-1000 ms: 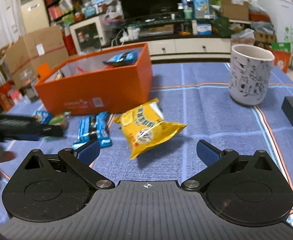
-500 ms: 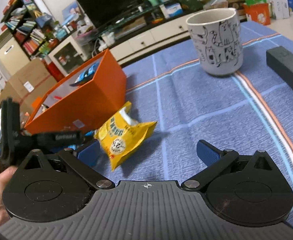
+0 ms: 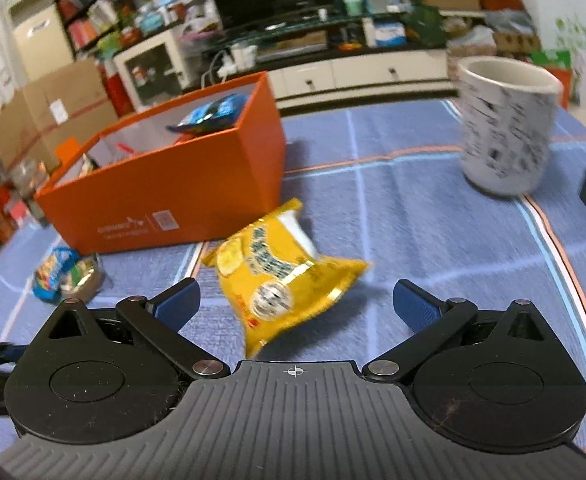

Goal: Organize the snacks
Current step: 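Grasp the blue wafer bar with the left gripper while the right gripper grasps the yellow chip bag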

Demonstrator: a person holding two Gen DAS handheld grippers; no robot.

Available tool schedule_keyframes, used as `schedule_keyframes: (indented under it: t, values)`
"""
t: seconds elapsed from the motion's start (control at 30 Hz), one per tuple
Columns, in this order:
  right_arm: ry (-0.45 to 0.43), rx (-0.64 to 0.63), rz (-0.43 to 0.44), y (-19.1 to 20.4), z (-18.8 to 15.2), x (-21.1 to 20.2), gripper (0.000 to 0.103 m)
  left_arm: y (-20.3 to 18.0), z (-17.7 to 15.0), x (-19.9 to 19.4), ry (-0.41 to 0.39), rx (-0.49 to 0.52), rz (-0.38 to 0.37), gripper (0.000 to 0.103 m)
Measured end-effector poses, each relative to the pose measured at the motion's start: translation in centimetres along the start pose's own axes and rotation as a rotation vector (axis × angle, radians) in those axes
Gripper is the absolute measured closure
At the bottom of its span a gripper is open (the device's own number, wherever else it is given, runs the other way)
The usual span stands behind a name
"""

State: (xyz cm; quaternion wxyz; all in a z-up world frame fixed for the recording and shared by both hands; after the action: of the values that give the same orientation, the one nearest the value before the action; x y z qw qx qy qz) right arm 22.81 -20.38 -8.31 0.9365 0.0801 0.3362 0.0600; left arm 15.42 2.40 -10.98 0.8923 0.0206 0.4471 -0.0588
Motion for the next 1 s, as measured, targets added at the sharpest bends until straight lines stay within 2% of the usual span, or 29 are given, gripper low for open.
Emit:
schedule_keyframes:
  t: [0.1, 0.17, 0.27, 0.4, 0.47, 0.73, 0.83, 1.0]
  values:
    - [0.012, -0.074, -0.048, 0.6, 0.8, 1.9, 0.006, 0.9, 0.6, 0.3, -0.025, -0.064, -0.05, 0.021]
    - [0.032, -0.064, -0.047, 0.7, 1.1, 2.9, 0.006, 1.5, 0.9, 0.5, -0.03, -0.117, -0.074, 0.016]
    - [0.064, -0.042, -0.065, 0.8, 1.0, 4.5, 0.006, 1.7, 1.6, 0.3, -0.049, -0.136, -0.09, 0.016]
    - [0.046, -0.132, -0.119, 1.4, 1.6, 5.3, 0.006, 2.1, 2.0, -0.3, -0.066, -0.163, -0.103, 0.015]
    - [0.025, -0.127, -0.127, 1.0, 2.3, 5.0, 0.006, 2.3, 1.9, -0.4, -0.064, -0.174, -0.109, 0.015]
    - [0.031, -0.075, -0.05, -0.4, 2.2, 5.5, 0.006, 2.0, 2.0, -0.5, -0.075, -0.159, -0.102, 0.013]
    - [0.06, -0.013, -0.031, -0.6, 1.7, 5.3, 0.006, 2.1, 2.0, -0.4, -0.078, -0.16, -0.101, 0.012]
    - [0.163, 0.029, 0.114, 1.9, -1.9, 2.4, 0.006, 2.4, 2.2, -0.8, -0.088, -0.179, -0.114, 0.011]
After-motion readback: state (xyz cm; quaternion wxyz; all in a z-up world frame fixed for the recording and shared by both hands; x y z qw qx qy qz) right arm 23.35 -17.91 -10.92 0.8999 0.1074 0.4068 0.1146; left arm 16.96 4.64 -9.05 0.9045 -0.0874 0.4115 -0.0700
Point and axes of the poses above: each gripper's, at about its wrist camera, not at the fingertips, and x roughly the way its jaws point, y to its left, z to its top, the point moved 9 cm from there along x, roughly the way its jaws point, and after that the axes turned 2 degrees about -y, right-handed, at the moved point
